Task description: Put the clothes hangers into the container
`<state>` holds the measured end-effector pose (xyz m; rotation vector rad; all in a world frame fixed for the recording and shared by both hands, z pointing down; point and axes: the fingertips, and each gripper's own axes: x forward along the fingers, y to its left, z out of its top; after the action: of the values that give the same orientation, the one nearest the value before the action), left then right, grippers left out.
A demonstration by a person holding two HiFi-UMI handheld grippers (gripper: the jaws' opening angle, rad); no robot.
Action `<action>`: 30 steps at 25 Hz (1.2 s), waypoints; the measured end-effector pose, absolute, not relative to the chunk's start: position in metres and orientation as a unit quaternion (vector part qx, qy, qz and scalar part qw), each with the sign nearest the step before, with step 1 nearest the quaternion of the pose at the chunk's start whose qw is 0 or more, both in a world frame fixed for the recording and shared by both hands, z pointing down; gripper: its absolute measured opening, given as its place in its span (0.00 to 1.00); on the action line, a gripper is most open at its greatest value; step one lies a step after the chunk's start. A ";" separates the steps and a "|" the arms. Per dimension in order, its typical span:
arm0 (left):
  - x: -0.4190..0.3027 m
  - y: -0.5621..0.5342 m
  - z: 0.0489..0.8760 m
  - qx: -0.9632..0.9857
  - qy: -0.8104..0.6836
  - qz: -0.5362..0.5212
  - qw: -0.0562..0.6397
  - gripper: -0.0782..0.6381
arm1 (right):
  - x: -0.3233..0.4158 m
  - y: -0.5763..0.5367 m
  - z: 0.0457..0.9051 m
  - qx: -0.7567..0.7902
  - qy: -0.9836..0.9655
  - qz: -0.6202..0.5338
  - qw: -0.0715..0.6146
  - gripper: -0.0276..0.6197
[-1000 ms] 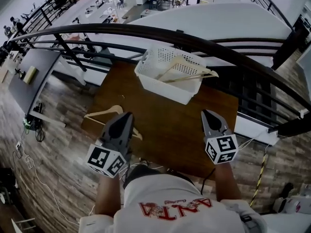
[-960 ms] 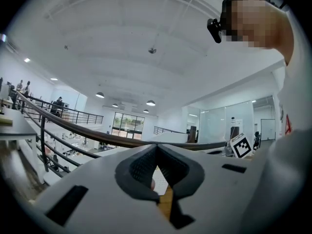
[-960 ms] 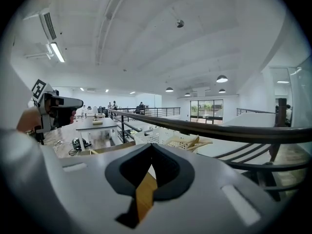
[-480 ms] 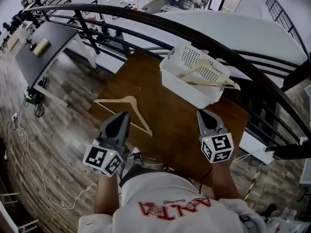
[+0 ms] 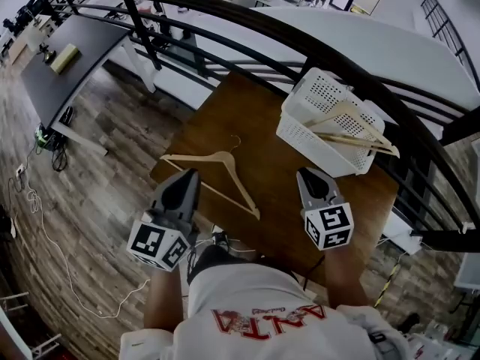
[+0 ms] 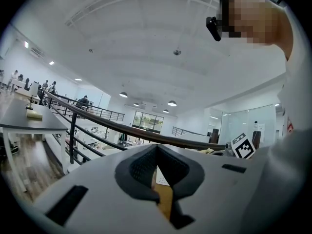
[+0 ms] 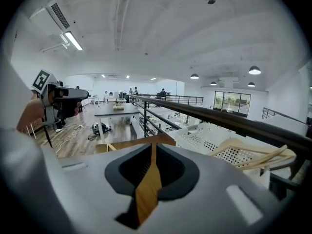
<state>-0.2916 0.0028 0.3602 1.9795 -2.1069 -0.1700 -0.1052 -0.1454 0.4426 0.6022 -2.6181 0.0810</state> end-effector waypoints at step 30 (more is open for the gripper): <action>-0.446 0.028 0.473 0.638 -0.731 -0.066 0.231 0.12 | -0.302 -0.115 0.709 0.126 -0.848 0.073 0.509 0.36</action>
<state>-0.4459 0.0284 0.4727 1.7558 -2.0112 -0.1820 -0.3018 -0.1149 0.7088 0.3037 -2.0438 0.1759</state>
